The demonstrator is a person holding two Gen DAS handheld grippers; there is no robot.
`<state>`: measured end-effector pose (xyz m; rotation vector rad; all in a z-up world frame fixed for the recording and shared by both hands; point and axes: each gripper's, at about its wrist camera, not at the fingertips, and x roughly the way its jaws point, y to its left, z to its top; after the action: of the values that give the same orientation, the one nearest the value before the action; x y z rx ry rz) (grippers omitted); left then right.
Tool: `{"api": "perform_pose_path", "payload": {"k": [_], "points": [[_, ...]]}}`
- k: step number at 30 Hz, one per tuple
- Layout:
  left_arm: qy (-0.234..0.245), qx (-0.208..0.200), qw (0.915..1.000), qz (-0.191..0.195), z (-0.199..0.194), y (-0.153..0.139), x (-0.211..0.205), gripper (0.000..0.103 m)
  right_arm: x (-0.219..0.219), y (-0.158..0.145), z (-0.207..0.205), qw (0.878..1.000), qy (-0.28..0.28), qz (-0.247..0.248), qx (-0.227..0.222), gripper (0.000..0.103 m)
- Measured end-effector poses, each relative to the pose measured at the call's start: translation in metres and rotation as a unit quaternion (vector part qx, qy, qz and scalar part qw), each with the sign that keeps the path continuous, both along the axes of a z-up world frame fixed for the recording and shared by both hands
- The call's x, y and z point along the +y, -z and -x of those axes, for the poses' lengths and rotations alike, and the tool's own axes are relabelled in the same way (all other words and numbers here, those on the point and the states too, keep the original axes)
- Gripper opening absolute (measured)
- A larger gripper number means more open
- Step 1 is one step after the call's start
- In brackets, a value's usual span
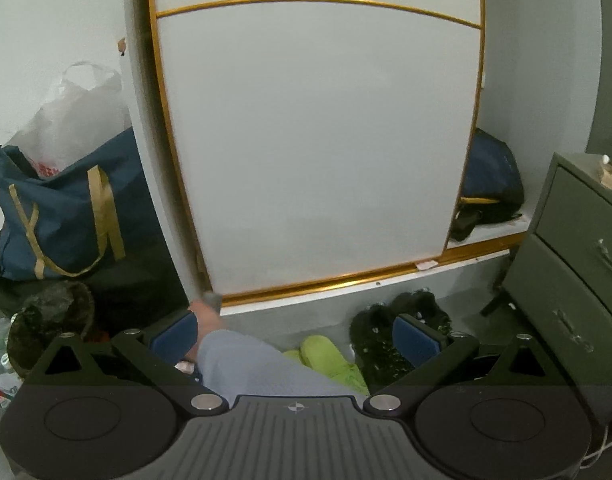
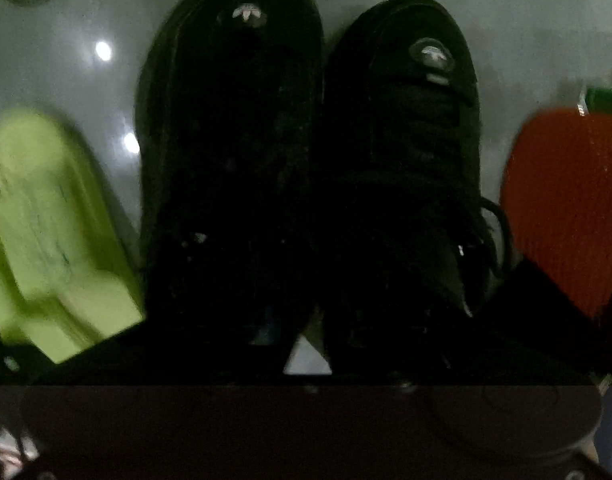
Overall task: Organize scattered shoes
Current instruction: 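Lower the black sneakers beside the slides and open the right tool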
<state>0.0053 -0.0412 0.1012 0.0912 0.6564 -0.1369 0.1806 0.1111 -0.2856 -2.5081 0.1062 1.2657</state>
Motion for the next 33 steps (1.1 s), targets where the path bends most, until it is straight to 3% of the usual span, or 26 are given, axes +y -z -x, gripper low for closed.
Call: {"api": "perform_pose_path", "payload": {"k": [1, 7, 9, 12, 16, 19, 23, 26, 28, 30, 31, 33], "points": [[0.005, 0.001, 1.0, 0.003, 0.0, 0.0, -0.001, 0.103, -0.003, 0.003, -0.006, 1.0, 0.012, -0.01, -0.024, 0.066], [0.031, 0.004, 0.9994, 0.014, 0.002, -0.001, -0.01, 0.103, -0.038, -0.016, -0.006, 0.997, -0.048, -0.061, -0.022, 0.096], [0.033, 0.006, 0.9993, 0.013, 0.003, -0.001, -0.012, 0.103, -0.052, -0.016, -0.006, 0.991, -0.104, -0.079, -0.04, 0.097], [0.033, 0.008, 0.9994, 0.009, 0.003, 0.001, -0.013, 0.103, -0.057, -0.012, -0.009, 0.987, -0.116, -0.102, -0.048, 0.099], [0.034, 0.007, 0.9994, 0.008, 0.004, 0.001, -0.011, 0.103, -0.053, 0.009, -0.021, 0.988, -0.103, -0.074, -0.083, 0.099], [0.036, 0.007, 0.9991, 0.021, 0.004, 0.0, -0.008, 0.103, -0.04, 0.006, -0.03, 0.99, -0.014, -0.114, -0.078, 0.103], [0.033, 0.002, 0.9992, 0.023, 0.005, -0.005, -0.005, 0.103, -0.032, -0.037, -0.036, 0.98, 0.061, -0.187, -0.032, 0.103], [0.029, -0.008, 0.9984, 0.047, 0.009, -0.01, 0.003, 0.103, -0.016, -0.071, -0.039, 0.937, 0.172, -0.304, -0.009, 0.103], [0.021, -0.019, 0.9978, 0.061, 0.012, -0.015, 0.009, 0.103, 0.001, -0.089, -0.033, 0.875, 0.287, -0.389, 0.032, 0.103], [0.018, -0.023, 0.9976, 0.063, 0.013, -0.016, 0.01, 0.103, 0.024, -0.089, -0.017, 0.808, 0.386, -0.441, 0.066, 0.103], [0.02, -0.022, 0.9976, 0.062, 0.013, -0.016, 0.008, 0.103, 0.037, -0.083, -0.009, 0.79, 0.415, -0.445, 0.074, 0.103], [0.023, -0.02, 0.9979, 0.057, 0.013, -0.015, 0.005, 0.103, 0.07, -0.067, 0.009, 0.773, 0.446, -0.441, 0.096, 0.103]]}}
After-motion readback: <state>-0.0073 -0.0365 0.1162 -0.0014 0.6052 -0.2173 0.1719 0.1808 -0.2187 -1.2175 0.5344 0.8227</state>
